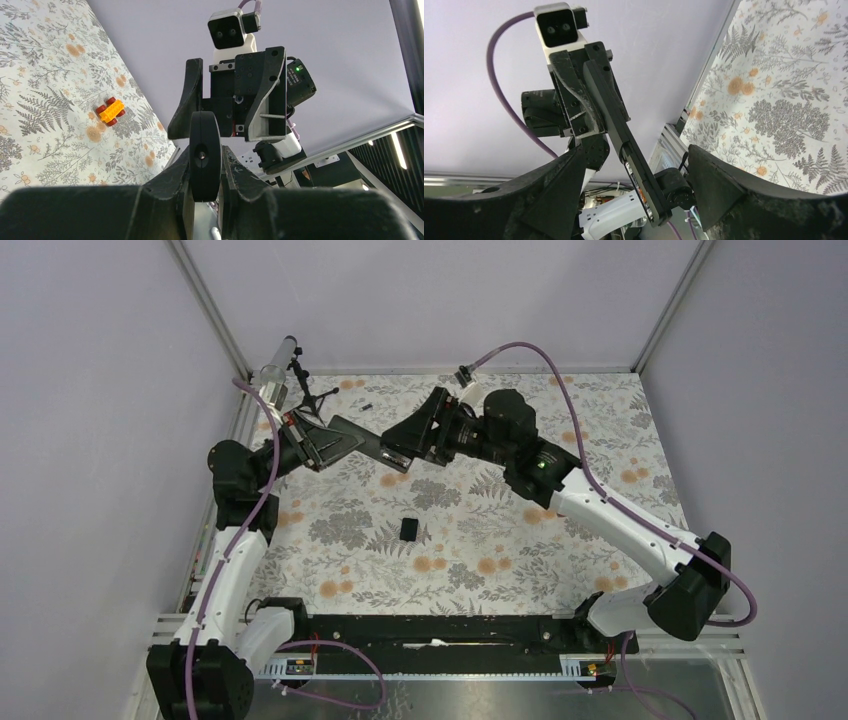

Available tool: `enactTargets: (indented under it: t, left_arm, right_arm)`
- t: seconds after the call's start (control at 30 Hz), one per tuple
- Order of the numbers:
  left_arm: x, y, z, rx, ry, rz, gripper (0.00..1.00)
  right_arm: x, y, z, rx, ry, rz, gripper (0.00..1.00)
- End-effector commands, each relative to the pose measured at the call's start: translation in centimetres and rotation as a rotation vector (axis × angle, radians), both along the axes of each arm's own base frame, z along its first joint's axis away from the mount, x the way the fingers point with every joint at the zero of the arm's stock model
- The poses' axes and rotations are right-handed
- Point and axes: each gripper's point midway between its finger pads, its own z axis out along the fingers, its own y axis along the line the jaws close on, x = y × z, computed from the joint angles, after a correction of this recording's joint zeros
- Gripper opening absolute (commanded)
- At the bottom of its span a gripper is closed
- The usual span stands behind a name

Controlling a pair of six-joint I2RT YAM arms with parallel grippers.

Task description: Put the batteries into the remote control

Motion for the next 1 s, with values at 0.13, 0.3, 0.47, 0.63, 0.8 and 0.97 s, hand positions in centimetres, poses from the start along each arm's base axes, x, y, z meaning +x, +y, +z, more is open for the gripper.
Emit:
enactTargets:
  t: [0.13,0.3,0.47,0.63,0.8,0.97]
  left_arm:
    - [-0.7,-0.2,2.7,-0.006,-0.143,-0.035,0.00]
    - [-0.7,-0.2,2.8,-0.011,-0.152,-0.038,0.00]
    - [-0.4,-0.2,3.0,-0.017,-0.155,-0.029,0.00]
    - [-0.1,0.0,3.4,-0.042,-0.143,-0.016,0.00]
    - [0.3,0.2,3.8,-0.096,-0.083,0.001,0.00]
    - [0.2,0.2,4.5,-0.115,-0.078,-0.001,0.00]
  right_arm:
    - [-0.8,-2.6,2.8,0.087,-0.144,0.034,0.69]
    - [-1.1,-2.9,2.3,0.049,-0.211,0.047,0.56]
    - [-1.1,-2.9,2.1,0.024,-0.250,0.063,0.45]
    - [-1.4,-2.5,1.5,0.012,-0.279,0.104,0.41]
    - [-2.0,-2.1,0.4,-0.006,-0.315,0.162,0.36]
    - [-1.5,-2.2,-0.3,-0.036,-0.316,0.145,0.23]
